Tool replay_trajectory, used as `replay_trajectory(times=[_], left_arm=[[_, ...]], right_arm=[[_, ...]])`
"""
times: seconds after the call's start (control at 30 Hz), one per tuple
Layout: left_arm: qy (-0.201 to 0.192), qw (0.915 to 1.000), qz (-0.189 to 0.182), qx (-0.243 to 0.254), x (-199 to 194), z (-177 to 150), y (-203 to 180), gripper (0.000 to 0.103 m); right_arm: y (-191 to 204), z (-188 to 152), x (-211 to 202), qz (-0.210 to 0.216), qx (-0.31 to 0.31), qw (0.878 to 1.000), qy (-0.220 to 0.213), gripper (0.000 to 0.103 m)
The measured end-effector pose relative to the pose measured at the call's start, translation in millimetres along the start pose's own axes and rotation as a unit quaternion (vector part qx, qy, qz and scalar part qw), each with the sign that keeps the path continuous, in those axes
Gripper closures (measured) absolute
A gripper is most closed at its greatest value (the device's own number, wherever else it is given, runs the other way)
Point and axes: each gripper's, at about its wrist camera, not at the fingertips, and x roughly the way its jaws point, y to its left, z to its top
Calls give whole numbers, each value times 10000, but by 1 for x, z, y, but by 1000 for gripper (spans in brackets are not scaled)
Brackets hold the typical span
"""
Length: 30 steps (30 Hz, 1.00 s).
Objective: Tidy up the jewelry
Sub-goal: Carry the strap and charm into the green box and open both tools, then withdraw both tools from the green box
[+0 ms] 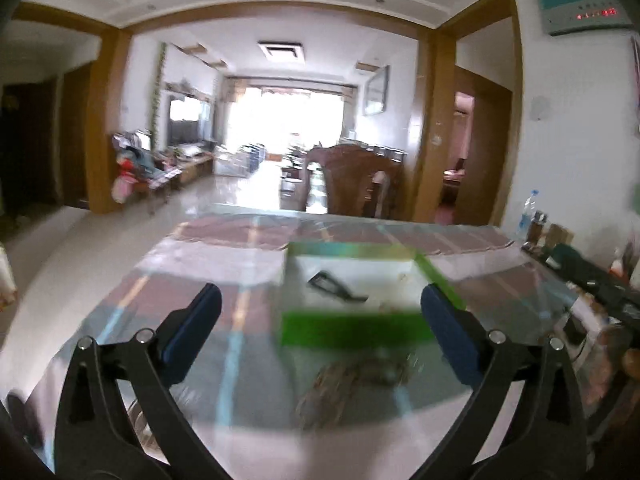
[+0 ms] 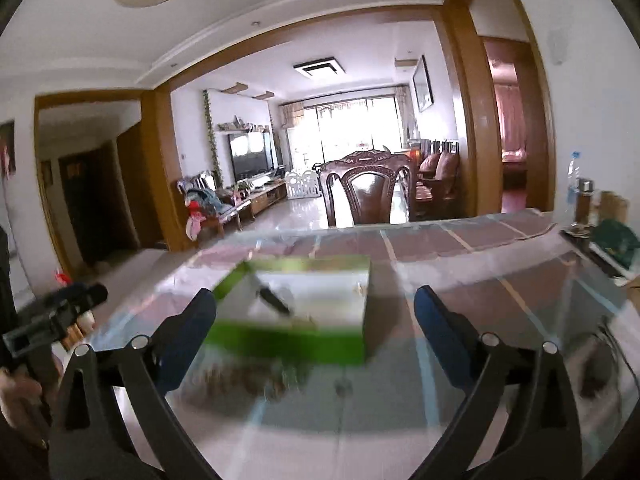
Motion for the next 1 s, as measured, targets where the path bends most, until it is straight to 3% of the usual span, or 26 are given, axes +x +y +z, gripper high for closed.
replay_trajectory(times=[0.17, 0.3, 0.43, 0.53, 1.0], left_arm=[[315, 9988, 98, -374, -37, -54, 2, 4], [638, 9979, 49, -139, -47, -80, -11, 4], [865, 9960, 201, 134, -41, -88, -22, 4], [968, 9952, 44, 102, -38, -91, -25, 4], [1213, 9925, -48, 160, -23, -96, -35, 4]], right_arm=[[7, -64, -38, -109, 105, 9991, 407, 6], [14, -93, -40, -123, 26, 9972, 735, 6], [18, -99, -39, -69, 32, 9965, 829, 6], [18, -99, -41, -8, 8, 9966, 828, 6], [18, -104, -39, 29, 50, 9960, 888, 6]])
